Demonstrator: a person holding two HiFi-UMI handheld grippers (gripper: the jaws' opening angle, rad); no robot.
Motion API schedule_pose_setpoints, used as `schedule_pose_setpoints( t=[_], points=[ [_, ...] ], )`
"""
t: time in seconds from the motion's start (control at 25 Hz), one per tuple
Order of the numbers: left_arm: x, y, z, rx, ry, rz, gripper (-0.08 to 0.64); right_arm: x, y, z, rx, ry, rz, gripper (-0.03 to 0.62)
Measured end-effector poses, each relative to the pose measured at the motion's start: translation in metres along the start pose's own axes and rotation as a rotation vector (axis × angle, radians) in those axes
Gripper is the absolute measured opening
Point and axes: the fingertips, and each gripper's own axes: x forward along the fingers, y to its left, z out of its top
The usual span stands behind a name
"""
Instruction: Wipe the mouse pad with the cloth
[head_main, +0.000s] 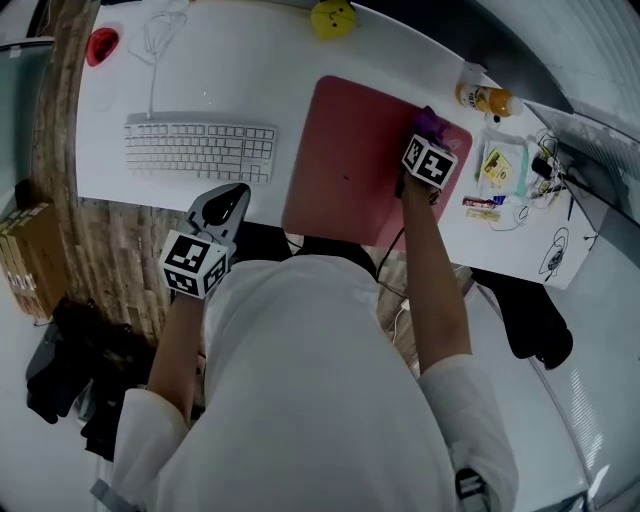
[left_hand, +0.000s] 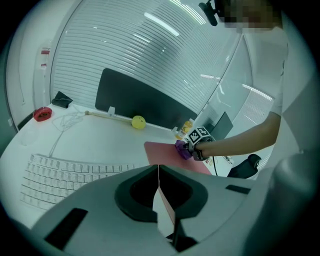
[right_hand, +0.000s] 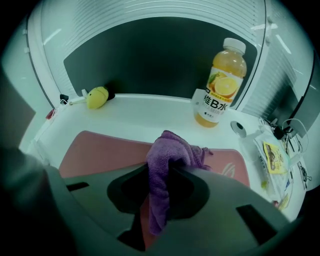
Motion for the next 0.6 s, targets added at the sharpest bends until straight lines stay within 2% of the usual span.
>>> schedule_pose_setpoints(
  t=[0.24, 0.6],
  points=[
    [-0.015, 0.018, -0.004, -0.014, -0.001, 0.014, 0.021, 0.000, 0.048, 0.006, -0.030, -0.011, 0.056, 0.086],
    [-0.031, 0.038, -0.001, -0.013, -0.019, 0.012, 0.021, 0.002, 0.134, 0.013, -0.077, -0.008, 0.228, 0.086]
  ],
)
